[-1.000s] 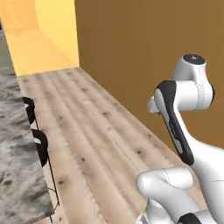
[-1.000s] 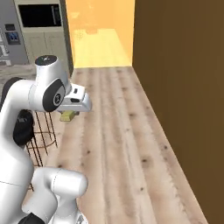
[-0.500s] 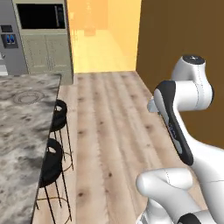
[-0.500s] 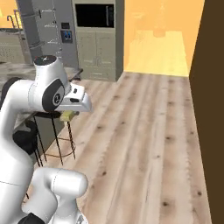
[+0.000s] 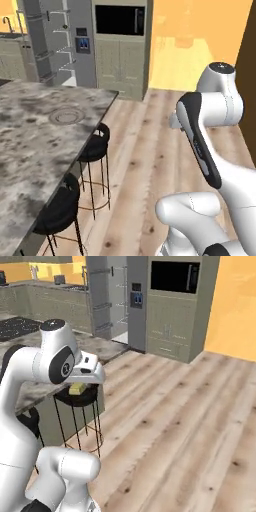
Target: Retrieve the butter from the fridge and place it on a plate on the dining table. Then retrieve the butter knife by the fridge and place it near the plate.
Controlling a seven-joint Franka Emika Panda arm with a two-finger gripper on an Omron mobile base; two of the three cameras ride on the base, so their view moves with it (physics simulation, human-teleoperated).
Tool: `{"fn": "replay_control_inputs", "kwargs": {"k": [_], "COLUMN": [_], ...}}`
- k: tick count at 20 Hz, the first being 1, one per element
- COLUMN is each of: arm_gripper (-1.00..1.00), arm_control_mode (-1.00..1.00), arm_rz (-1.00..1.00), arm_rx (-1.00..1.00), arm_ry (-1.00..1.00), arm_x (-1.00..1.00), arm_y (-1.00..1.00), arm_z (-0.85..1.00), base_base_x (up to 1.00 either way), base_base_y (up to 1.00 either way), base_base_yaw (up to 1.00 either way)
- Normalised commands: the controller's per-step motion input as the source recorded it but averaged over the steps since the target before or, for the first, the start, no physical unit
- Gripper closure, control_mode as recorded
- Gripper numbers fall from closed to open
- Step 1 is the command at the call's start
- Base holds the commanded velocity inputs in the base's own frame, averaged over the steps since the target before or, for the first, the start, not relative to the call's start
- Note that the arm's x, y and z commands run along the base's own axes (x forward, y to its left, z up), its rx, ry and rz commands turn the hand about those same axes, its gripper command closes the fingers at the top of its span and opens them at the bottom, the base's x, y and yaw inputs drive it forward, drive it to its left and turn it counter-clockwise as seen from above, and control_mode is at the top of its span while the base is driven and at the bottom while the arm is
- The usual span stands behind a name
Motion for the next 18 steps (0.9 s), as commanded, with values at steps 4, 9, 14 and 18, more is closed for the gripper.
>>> {"fn": "replay_control_inputs", "kwargs": {"k": [4, 9, 14, 18], "arm_gripper": [1.00, 1.00, 1.00, 1.00], "arm_control_mode": [1.00, 1.00, 1.00, 1.00], "arm_rz": [0.00, 0.00, 0.00, 0.00], "arm_rx": [0.00, 0.00, 0.00, 0.00], "arm_ry": [0.00, 0.00, 0.00, 0.00], "arm_x": [0.00, 0.00, 0.00, 0.00], "arm_y": [0.00, 0.00, 0.00, 0.00], "arm_z": [0.00, 0.00, 0.00, 0.00], "base_base_x": [0.88, 0.86, 0.61, 0.27], "base_base_y": [-0.64, -0.59, -0.52, -0.35], "base_base_yaw": [0.63, 0.65, 0.64, 0.59]}}
